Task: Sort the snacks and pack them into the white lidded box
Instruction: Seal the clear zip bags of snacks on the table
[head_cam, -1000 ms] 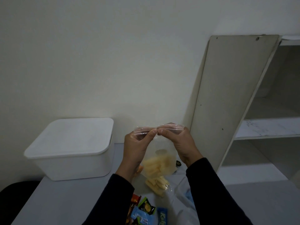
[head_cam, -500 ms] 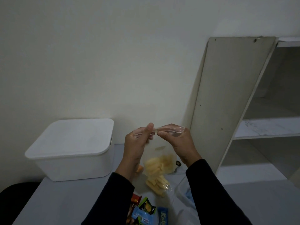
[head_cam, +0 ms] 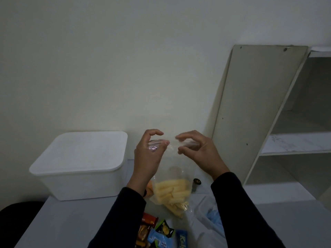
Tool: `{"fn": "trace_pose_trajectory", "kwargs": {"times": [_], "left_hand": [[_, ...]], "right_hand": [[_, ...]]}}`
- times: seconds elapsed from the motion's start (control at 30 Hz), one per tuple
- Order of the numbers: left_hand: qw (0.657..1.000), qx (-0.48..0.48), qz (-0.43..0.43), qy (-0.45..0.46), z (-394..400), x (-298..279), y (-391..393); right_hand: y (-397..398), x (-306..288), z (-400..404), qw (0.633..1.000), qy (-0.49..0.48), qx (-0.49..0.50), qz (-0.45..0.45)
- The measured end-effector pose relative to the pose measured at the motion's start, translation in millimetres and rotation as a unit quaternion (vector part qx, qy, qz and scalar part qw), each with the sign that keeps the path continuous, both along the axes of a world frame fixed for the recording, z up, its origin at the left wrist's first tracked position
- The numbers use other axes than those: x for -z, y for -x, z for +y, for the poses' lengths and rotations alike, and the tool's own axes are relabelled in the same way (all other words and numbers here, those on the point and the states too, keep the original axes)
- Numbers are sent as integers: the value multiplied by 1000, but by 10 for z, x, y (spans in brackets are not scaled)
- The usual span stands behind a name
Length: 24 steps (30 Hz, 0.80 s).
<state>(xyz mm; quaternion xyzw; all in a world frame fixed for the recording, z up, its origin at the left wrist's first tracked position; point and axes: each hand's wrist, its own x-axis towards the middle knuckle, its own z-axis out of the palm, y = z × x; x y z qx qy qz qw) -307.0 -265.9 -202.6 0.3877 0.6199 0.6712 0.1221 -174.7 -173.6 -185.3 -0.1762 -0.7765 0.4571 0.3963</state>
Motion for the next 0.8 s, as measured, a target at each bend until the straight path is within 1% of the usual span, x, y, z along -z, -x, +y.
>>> {"fn": "trace_pose_trajectory", "kwargs": {"times": [0.1,0.2,0.3,0.43,0.5,0.57,0.63,0.73,0.8], "left_hand": [[998,39,46,-2,0,37,53],[996,53,70,8,-22,56,92],[998,45,48,6,-37,69,134],[999,22,-23,-22,-59,108,243],[999,32,-33,-19,-57,119,312],[998,49,-29,-13,-52,112,366],[998,62,-24,-10,-67,100,410],[995,98,2,13,-112,157,491],[991,120,43,26,-98,247,562]], "right_hand": [[33,-2,34,999,-6,10,-37],[64,26,18,999,14,17,-45],[100,40,-29,999,22,18,-44],[94,59,-99,999,44,-14,-21],[105,85,-129,998,36,-27,-51],[159,132,-122,996,-6,-2,-89],[235,181,-83,995,-29,42,-83],[339,240,-26,995,16,88,-51],[412,283,27,992,51,107,-41]]}}
